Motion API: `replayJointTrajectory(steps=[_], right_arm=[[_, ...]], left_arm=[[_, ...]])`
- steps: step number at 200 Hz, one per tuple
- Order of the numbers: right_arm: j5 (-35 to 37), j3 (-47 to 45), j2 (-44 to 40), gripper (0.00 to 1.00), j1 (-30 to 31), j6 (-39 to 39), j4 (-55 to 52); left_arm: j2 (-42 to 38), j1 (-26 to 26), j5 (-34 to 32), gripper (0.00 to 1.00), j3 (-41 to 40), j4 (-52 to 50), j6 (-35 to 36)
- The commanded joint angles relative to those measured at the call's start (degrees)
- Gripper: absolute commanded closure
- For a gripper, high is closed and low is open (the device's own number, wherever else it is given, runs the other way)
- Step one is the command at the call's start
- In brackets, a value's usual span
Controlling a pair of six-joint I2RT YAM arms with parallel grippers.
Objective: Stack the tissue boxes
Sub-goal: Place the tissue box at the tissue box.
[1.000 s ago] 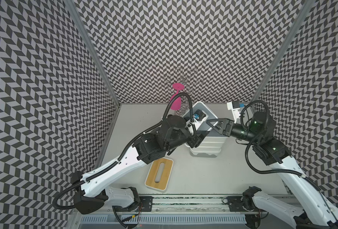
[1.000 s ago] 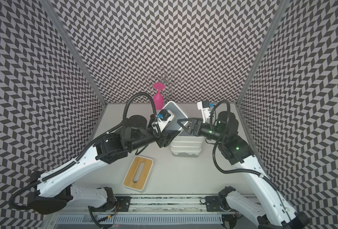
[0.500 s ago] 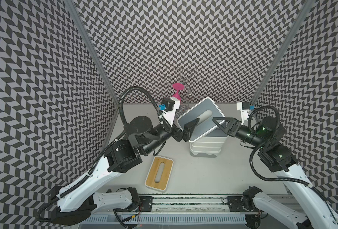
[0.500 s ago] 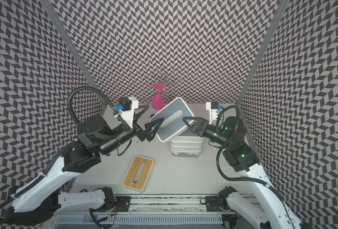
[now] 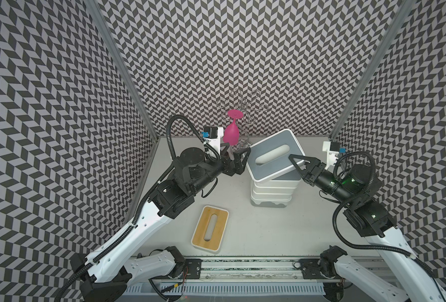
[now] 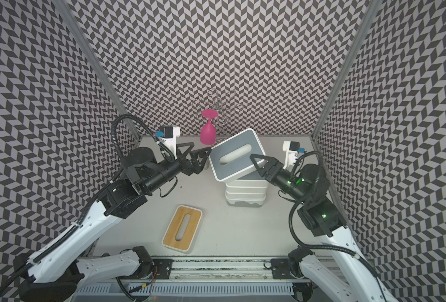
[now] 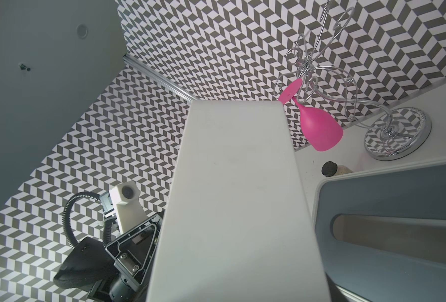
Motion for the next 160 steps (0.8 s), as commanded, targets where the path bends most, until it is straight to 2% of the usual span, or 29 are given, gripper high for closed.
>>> replayJointTrajectory(steps=[1,41,99,160], right_arm=[[4.1,-0.6,-2.0,0.51,-0.7,4.3,7.9],[4.4,-3.7,-2.4,0.5,-1.8,7.8,10.8],[2.5,-7.6,-2.4,0.5,-4.7,11.4,15.2],[-0.6,-11.1,-2.2,0.49,-7.6,14.1,17.3]], left_arm=[[0.0,1.2,3.4,0.05,-1.6,4.6,-4.8],[2.6,2.1,7.4,0.05,-2.8,6.2,-8.0],[3.9,2.1,8.5,0.05,-6.3,9.6,-11.5],[7.5,2.2,10.1,0.05,-6.3,10.5,-12.3]])
